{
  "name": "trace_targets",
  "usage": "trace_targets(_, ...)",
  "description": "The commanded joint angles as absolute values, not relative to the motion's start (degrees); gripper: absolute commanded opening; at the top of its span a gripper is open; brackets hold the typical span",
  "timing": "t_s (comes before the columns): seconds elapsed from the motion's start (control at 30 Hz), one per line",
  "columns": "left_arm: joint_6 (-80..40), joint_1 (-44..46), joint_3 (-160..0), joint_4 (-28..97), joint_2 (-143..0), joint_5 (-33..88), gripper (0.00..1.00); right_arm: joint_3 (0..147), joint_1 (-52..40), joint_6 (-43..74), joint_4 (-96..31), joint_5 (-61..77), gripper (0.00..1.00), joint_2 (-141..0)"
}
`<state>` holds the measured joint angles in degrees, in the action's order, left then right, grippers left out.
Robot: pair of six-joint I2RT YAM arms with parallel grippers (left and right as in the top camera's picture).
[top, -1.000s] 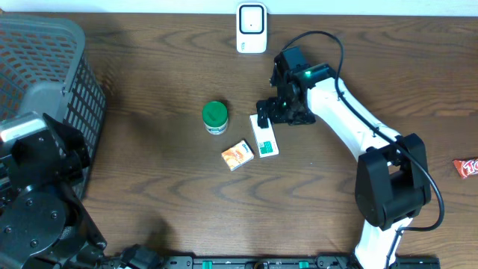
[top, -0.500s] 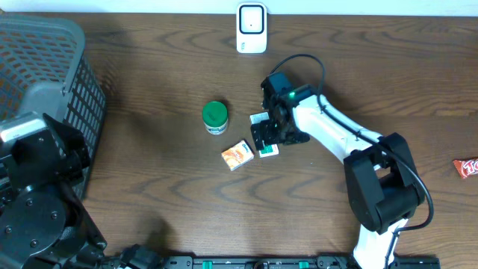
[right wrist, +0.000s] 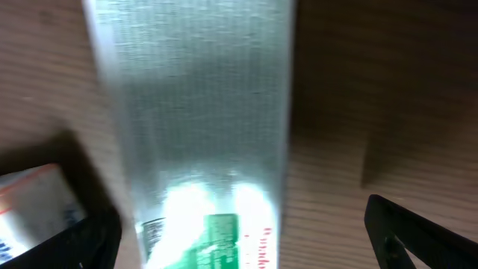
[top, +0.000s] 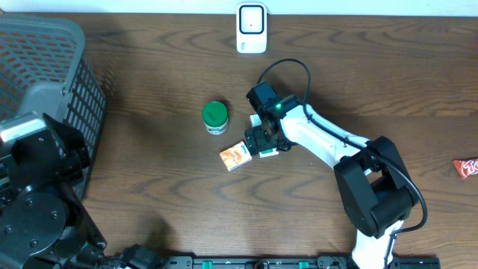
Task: Scan the item barcode
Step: 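Move the right gripper to the white Panadol box and grasp it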
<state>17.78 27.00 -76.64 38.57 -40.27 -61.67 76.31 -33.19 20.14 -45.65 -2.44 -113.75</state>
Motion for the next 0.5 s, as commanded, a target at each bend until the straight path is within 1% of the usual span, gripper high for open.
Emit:
trace_targets(0.0,17.23,26.81,-76.55,38.41,-40.03,-62.19,0.98,75.9,-32.67,21.41,-45.56,-5.08,0.99,-113.6)
trace_targets(0.2,17.23,26.81,-76.55,38.41,-40.03,-62.19,0.98,75.05,-32.56,21.37,-45.47,-3.05,0.99,-113.6)
trace_targets(0.33,17.23,26.81,-76.55,38.41,-40.03,-62.19,0.98,71.92,-32.56,21.37,-42.46,-0.21,0.99,-113.6)
trace_targets(0.47,17.23,26.81,-76.55,38.41,-40.03,-62.22,0.98,69.19,-32.56,21.37,-39.86,1.65,0.89,-113.6)
